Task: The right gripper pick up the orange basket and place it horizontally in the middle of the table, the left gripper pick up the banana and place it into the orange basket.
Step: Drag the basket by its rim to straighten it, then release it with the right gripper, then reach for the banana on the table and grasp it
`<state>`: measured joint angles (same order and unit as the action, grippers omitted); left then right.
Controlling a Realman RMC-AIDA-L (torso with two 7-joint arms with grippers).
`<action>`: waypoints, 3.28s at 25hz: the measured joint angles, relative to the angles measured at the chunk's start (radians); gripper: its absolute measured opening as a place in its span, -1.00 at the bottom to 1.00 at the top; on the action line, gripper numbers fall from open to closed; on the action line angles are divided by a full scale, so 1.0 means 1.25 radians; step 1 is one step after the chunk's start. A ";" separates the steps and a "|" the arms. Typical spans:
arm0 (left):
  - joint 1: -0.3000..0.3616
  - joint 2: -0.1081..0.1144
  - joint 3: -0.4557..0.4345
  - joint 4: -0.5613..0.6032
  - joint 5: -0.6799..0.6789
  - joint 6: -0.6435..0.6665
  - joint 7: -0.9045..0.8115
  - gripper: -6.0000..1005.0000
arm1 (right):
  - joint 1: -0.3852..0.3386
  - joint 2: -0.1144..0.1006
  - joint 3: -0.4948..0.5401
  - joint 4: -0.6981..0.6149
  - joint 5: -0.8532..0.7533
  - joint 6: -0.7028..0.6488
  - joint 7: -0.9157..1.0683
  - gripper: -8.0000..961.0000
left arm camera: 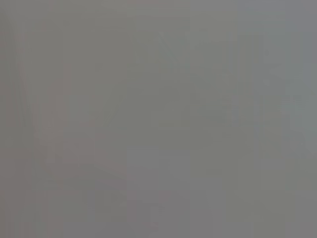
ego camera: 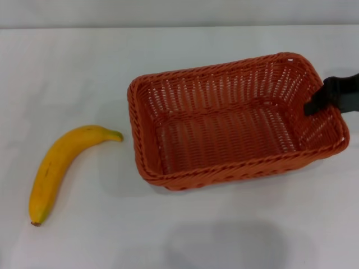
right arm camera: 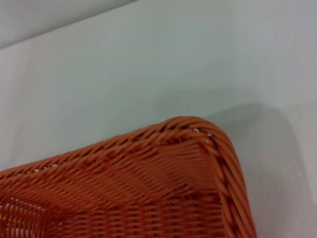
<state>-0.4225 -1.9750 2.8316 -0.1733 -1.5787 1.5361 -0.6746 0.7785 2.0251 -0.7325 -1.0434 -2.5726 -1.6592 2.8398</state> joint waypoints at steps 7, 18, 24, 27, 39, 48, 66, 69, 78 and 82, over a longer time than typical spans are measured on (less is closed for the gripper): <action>-0.007 0.001 0.000 -0.004 -0.003 -0.010 0.000 0.71 | -0.093 -0.010 -0.066 -0.006 0.145 0.069 -0.002 -0.67; -0.024 -0.004 0.005 -0.005 -0.004 -0.020 0.018 0.71 | -0.121 -0.013 -0.075 -0.006 0.158 0.044 -0.014 -0.65; -0.027 -0.006 0.002 -0.005 -0.005 -0.021 0.019 0.71 | -0.115 -0.020 -0.070 -0.012 0.155 0.019 -0.015 -0.13; -0.030 -0.006 0.002 -0.006 -0.006 -0.022 0.022 0.71 | -0.114 -0.026 -0.069 -0.008 0.157 -0.005 -0.016 0.16; -0.045 -0.008 0.006 -0.006 -0.006 -0.036 0.039 0.71 | -0.115 -0.015 -0.078 -0.015 0.181 -0.086 -0.015 0.43; -0.051 -0.021 0.005 -0.021 -0.004 -0.073 0.033 0.71 | -0.114 -0.041 -0.016 -0.012 0.181 -0.085 -0.065 0.43; -0.173 -0.024 0.010 -0.475 0.498 -0.032 -0.676 0.71 | -0.211 -0.048 0.203 0.043 0.480 0.244 -0.651 0.43; -0.217 0.010 0.011 -0.553 0.613 0.038 -0.819 0.71 | -0.225 -0.043 0.203 0.065 0.533 0.284 -0.738 0.43; -0.419 0.108 0.013 -0.709 1.110 0.246 -1.045 0.71 | -0.246 -0.041 0.205 0.107 0.572 0.349 -0.886 0.43; -0.519 0.125 0.014 -0.706 1.352 0.285 -1.048 0.71 | -0.253 -0.043 0.205 0.109 0.573 0.358 -0.913 0.43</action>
<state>-1.0708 -1.8182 2.8488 -1.0554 0.1110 1.8923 -1.9846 0.4623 1.9711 -0.4760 -0.9069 -1.8558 -1.2121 1.6990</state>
